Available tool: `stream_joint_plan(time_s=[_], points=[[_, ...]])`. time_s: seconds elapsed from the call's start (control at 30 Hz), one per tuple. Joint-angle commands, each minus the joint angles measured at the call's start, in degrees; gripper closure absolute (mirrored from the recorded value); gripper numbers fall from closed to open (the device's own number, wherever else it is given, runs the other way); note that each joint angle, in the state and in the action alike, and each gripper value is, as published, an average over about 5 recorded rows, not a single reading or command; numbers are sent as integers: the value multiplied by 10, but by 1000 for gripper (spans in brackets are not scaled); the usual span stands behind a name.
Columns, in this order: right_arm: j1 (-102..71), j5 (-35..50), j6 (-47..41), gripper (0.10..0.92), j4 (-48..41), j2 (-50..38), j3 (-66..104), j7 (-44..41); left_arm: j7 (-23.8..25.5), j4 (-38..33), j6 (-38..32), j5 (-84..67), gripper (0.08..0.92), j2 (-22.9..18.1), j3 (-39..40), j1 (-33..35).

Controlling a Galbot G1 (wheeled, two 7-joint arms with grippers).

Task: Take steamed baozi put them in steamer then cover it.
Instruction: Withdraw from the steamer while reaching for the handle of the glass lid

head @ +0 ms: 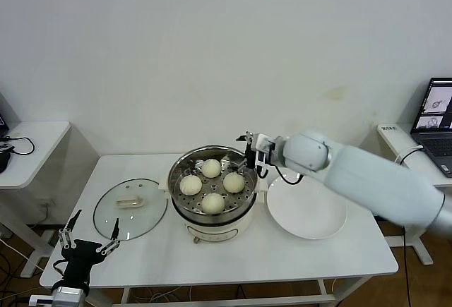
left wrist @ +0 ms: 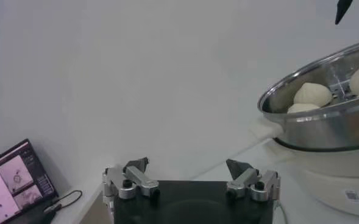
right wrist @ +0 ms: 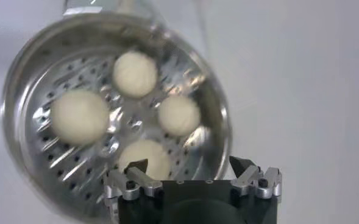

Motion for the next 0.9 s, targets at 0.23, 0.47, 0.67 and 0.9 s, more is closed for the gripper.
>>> stream_joint_plan(time_s=[0.23, 0.47, 0.67, 0.9], points=[[-641, -173, 311, 202, 107, 95, 658, 142, -9, 33, -30, 23, 177, -2, -3, -3], [-815, -196, 355, 202, 155, 228, 835, 91, -14, 97, -46, 190, 177, 12, 6, -32], [-916, -167, 343, 203, 179, 279, 906, 67, -19, 170, -71, 390, 177, 48, 1, -62], [-964, -176, 342, 203, 193, 312, 933, 68, -48, 290, -104, 560, 177, 119, 28, -115]])
